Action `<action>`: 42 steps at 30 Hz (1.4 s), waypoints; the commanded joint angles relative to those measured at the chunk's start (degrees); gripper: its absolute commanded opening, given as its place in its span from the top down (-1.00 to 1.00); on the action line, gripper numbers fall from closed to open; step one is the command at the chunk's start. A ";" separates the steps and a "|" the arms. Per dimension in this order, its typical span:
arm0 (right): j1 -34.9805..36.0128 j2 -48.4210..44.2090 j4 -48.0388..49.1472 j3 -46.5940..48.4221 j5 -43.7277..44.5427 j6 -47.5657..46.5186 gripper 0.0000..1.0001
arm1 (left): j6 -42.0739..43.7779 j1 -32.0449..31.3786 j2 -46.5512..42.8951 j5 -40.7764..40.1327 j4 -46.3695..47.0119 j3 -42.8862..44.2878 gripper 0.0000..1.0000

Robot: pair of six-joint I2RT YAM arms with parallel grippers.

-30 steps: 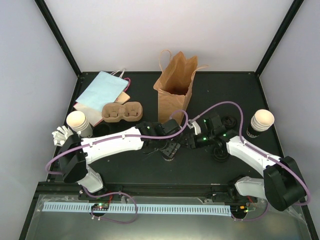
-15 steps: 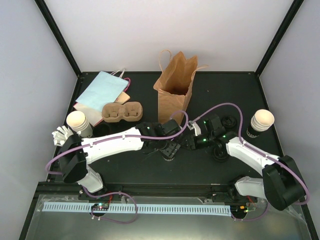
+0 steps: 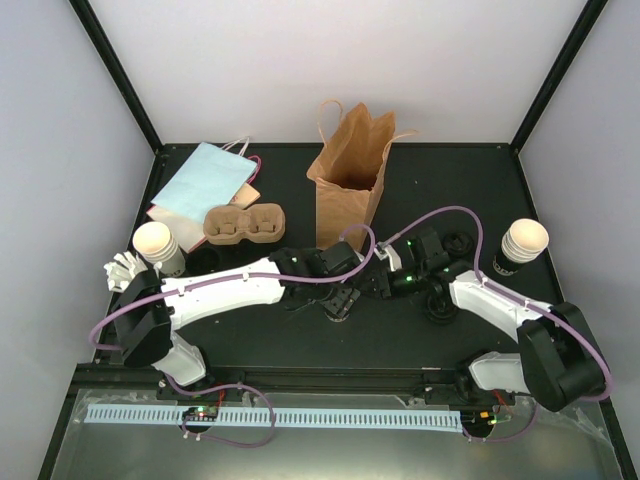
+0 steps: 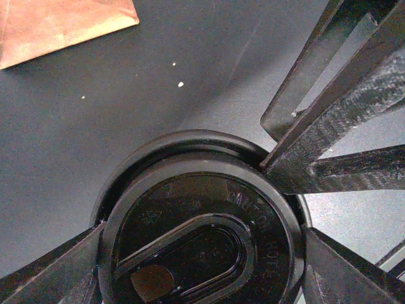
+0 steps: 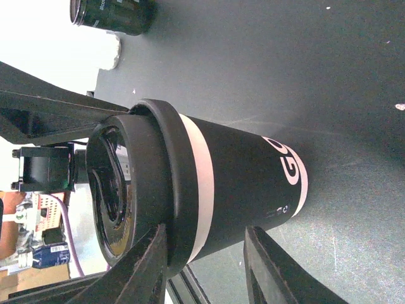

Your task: Pack the takeout coffee

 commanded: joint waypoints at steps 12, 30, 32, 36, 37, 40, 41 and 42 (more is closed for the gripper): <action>-0.57 2.59 -6.60 4.17 7.67 -0.89 0.26 | 1.19 0.10 2.98 7.81 0.51 -4.08 -0.61; -0.51 6.42 -5.94 9.48 6.36 -1.15 0.23 | 1.93 -0.02 3.62 9.08 0.94 -3.98 -0.60; -0.43 7.27 -5.75 9.84 6.35 -1.26 0.22 | 2.03 -0.03 3.72 9.09 1.00 -3.98 -0.60; 0.05 9.45 -5.10 10.37 6.25 -1.65 0.22 | 2.18 -0.03 3.95 9.65 1.36 -4.07 -0.60; 0.24 10.02 -4.85 10.49 6.23 -1.69 0.22 | 2.33 -0.03 4.03 9.84 1.47 -4.07 -0.60; 0.94 11.62 -3.62 10.68 5.94 -1.39 0.21 | 2.47 -0.12 4.30 10.18 1.57 -4.07 -0.60; 1.07 12.08 -3.23 10.77 5.72 -1.26 0.21 | 2.54 -0.12 4.38 10.10 1.60 -4.07 -0.60; 1.16 12.39 -2.79 10.78 5.56 -1.06 0.21 | 2.58 -0.12 4.39 10.10 1.58 -4.11 -0.60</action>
